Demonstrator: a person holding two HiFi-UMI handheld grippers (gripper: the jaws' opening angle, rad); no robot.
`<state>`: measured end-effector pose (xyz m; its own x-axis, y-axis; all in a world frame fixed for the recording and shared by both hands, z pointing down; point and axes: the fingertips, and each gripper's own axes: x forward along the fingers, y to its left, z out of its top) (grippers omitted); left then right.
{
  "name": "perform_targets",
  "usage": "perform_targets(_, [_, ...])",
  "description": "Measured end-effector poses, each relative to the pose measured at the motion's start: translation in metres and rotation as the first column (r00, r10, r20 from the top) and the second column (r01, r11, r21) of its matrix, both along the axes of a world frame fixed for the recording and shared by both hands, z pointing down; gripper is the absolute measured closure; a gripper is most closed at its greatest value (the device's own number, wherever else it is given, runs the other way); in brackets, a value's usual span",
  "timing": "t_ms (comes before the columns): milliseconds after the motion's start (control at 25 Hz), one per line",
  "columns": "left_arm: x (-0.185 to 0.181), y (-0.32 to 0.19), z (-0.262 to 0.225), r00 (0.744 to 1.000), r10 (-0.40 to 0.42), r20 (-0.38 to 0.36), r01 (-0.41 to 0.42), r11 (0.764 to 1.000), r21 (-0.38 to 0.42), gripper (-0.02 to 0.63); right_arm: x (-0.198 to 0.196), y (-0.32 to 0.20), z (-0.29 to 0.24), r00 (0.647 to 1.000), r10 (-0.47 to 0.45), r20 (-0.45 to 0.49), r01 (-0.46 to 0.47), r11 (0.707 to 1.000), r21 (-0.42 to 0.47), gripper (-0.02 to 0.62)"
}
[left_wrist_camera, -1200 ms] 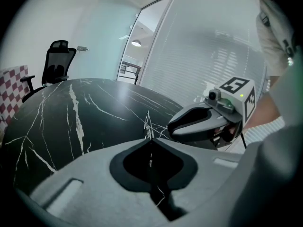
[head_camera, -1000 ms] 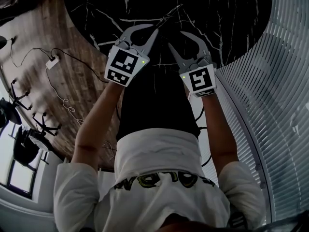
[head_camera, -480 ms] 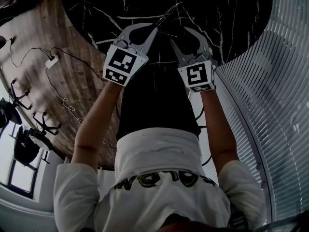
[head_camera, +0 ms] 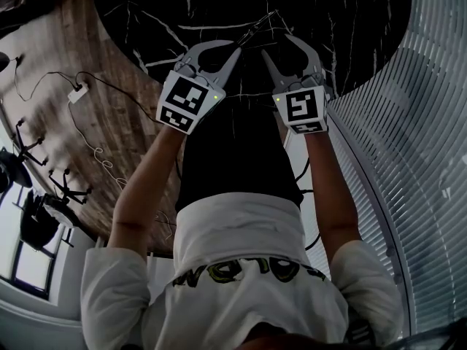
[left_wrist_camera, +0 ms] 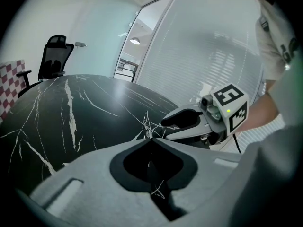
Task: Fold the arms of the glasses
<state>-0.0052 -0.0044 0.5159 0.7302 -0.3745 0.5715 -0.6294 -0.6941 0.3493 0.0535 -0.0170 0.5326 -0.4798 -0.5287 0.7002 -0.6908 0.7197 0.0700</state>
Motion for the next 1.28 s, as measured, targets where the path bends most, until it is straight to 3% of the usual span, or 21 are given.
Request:
perform_targets(560, [0.017,0.020,-0.004,0.998,0.069,-0.011,-0.070,0.998,-0.012,0.600,-0.002,-0.009,-0.003,1.000,0.014,0.004,-0.014,1.000,0.015,0.407])
perform_targets(920, [0.027,0.026,-0.005,0.984,0.146,0.103,-0.155,0.984,0.085,0.594,0.009,0.001,0.005,0.998,0.055,-0.009,-0.056,0.998,-0.032,0.407])
perform_targets(1280, [0.043,0.039,0.002,0.975,0.189,0.117,-0.199,0.977,0.078,0.560,0.030,0.016,0.009,0.994,0.105,0.002,-0.105,0.993,-0.062,0.407])
